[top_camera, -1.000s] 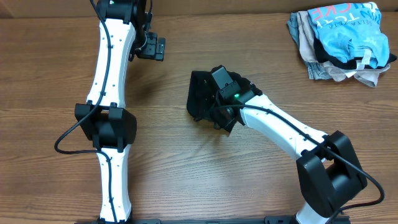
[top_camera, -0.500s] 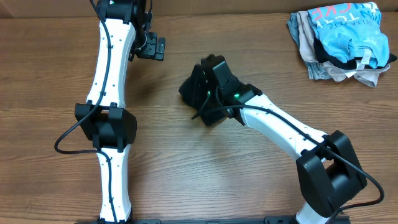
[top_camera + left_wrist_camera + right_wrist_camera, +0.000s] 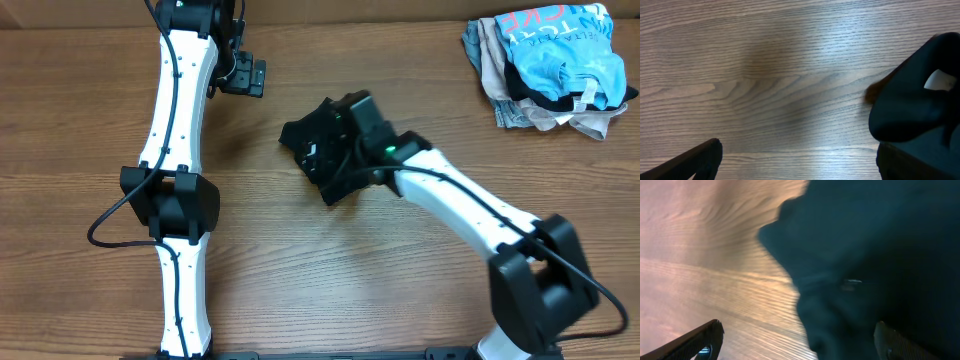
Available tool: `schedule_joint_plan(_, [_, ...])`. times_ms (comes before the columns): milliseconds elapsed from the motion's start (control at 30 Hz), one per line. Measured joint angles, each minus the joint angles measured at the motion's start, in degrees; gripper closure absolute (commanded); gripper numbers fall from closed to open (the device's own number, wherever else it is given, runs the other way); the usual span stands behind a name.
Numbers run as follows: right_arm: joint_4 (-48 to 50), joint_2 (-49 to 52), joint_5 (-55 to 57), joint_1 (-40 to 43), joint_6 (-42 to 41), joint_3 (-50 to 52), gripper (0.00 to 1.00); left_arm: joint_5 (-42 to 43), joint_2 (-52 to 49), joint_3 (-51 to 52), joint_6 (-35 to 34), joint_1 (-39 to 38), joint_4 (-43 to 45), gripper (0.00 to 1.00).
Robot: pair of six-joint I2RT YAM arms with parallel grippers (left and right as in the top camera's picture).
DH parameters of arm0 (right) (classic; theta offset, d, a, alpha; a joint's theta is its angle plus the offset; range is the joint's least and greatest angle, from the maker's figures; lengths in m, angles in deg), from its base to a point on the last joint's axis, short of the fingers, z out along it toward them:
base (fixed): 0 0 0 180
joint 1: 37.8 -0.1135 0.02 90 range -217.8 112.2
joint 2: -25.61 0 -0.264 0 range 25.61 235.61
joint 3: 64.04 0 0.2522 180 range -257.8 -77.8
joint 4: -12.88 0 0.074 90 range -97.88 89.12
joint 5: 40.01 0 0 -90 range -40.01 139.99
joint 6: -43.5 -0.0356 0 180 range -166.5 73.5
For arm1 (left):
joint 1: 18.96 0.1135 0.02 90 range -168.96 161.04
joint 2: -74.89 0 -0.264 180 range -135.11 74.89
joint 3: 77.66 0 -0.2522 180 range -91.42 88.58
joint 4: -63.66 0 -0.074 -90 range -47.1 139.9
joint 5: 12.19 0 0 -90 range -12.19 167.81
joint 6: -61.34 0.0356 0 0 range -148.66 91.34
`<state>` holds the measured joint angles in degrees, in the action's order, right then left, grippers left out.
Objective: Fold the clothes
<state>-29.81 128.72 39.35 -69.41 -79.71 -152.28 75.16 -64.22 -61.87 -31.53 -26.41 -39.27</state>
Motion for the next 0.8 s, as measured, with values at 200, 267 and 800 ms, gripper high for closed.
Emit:
schedule_joint_plan(200, [-5.6, -6.5, 0.6, 6.3, 0.1, -0.1, 0.02, 0.0, 0.0, 0.0, 0.0, 0.0, 0.2, 0.0])
schedule_joint_plan(267, [-5.8, -6.9, 0.7, 7.8, 0.6, -0.2, 0.34, 0.0, 0.0, 0.0, 0.0, 0.0, 0.5, 0.0])
schedule_joint_plan(800, [-3.3, 7.3, 9.6, 5.3, 23.4, -0.2, 0.16, 0.0, 0.0, 0.0, 0.0, 0.0, 0.6, 0.0])
